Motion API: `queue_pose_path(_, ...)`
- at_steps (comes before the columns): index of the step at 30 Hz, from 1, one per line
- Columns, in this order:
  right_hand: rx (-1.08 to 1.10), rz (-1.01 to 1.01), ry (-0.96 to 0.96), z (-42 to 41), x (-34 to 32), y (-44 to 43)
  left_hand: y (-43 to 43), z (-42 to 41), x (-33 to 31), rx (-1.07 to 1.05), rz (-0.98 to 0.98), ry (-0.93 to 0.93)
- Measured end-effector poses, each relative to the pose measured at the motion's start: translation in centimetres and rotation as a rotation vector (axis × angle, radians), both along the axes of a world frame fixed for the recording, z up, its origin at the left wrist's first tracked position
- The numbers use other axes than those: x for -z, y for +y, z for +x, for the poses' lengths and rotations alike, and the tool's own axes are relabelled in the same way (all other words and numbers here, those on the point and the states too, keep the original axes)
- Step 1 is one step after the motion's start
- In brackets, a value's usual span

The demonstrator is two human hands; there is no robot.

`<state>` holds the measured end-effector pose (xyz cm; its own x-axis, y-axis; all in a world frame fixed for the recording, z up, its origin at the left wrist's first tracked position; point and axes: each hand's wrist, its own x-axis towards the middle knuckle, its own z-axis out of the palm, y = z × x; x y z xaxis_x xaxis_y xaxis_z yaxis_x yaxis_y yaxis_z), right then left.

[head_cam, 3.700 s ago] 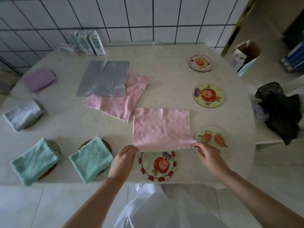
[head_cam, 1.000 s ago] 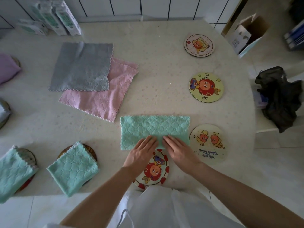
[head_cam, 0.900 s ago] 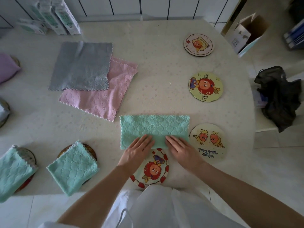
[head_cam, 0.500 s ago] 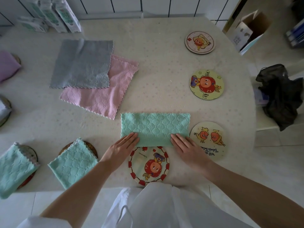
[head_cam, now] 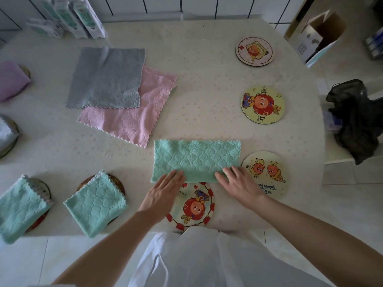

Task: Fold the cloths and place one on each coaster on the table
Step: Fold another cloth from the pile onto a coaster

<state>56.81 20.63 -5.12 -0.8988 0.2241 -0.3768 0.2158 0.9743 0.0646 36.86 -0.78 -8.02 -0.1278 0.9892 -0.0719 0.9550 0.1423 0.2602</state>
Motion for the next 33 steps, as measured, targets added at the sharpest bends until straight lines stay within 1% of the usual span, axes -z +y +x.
queue_pose_path(4, 0.005, -0.037, 0.197, -0.5, -0.6, 0.6, 1.8, 3.1, -0.3, 0.057, -0.087, -0.036)
queue_pose_path(7, -0.022, -0.085, 0.296, -0.3, -1.0, 0.7, 2.7, 4.2, -0.3, 0.028, -0.091, -0.017)
queue_pose_path(12, -0.038, -0.264, 0.407, 0.8, -3.2, -1.4, 4.2, 6.1, -0.5, -0.096, -0.095, -0.023)
queue_pose_path(19, 0.022, -0.521, 0.499, 2.3, -5.4, -5.2, 5.2, 8.4, -1.2, -0.013, -0.017, -0.135)
queue_pose_path(21, 0.015, -0.544, 0.496, 3.0, -5.3, -5.2, 4.2, 8.2, -0.9, 0.041, 0.010, -0.160)
queue_pose_path(24, 0.001, -0.494, 0.464, 3.9, -4.5, -4.2, 2.4, 7.4, -0.4, 0.125, 0.046, -0.156)
queue_pose_path(26, -0.023, -0.425, 0.369, 4.4, -3.3, -3.4, 1.3, 6.9, -0.6, 0.166, 0.050, -0.167)
queue_pose_path(30, -0.183, -0.289, 0.213, 4.6, -1.4, -2.4, -0.6, 6.3, -0.7, 0.222, 0.028, -0.141)
queue_pose_path(33, -0.273, -0.281, 0.150, 4.8, -1.0, -2.0, -1.3, 6.3, -0.8, 0.208, 0.018, -0.114)
